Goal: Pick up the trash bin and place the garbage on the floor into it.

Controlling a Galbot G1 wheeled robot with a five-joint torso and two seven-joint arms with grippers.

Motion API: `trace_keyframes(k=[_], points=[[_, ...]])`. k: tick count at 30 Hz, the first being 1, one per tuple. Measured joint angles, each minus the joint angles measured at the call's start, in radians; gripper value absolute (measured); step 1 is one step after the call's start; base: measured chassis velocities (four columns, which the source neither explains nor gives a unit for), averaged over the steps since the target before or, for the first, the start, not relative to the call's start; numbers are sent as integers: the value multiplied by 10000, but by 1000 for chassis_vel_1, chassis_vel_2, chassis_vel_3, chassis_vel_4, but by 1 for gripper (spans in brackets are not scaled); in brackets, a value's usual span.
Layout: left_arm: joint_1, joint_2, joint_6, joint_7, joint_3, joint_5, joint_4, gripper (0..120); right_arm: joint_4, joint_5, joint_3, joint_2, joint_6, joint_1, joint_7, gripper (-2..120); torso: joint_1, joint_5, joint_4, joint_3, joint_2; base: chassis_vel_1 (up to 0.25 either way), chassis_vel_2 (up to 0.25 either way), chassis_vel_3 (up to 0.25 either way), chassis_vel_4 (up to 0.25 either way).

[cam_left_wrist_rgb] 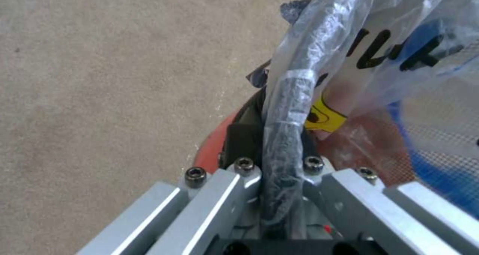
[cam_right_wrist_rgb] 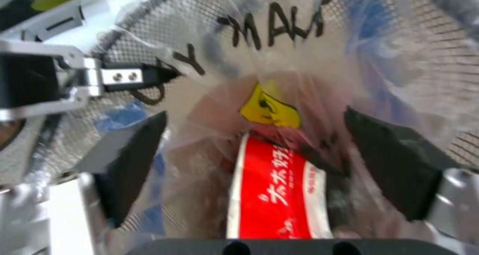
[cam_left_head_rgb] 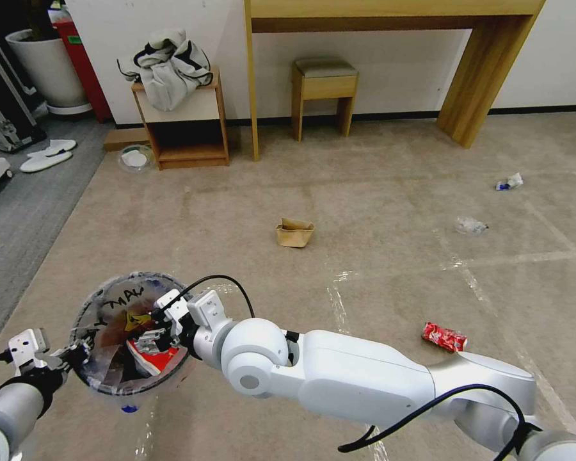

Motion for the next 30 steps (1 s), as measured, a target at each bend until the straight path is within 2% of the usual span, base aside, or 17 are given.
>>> trace_keyframes(k=[9, 11, 25, 30], points=[[-14, 20, -28, -94, -63, 208, 161, 0, 703, -225, 864, -148, 911, -130, -522, 100, 0, 2, -2, 0, 0, 0, 0, 0, 0], [-17, 9, -22, -70, -55, 247, 185, 0, 818, -230, 1003, -174, 954, -147, -571, 100, 0, 0, 4, 0, 0, 0, 0, 0, 0], [2, -42, -19, 22, -39, 322, 218, 0, 1022, -308, 1095, -151, 1066, -395, -681, 100, 0, -1, 0, 0, 1, 0, 0, 0, 0], [-32, -55, -16, 35, -50, 316, 238, 0, 1092, -261, 1640, -145, 1438, -411, -993, 100, 0, 0, 2, 0, 1, 0, 0, 0, 0]])
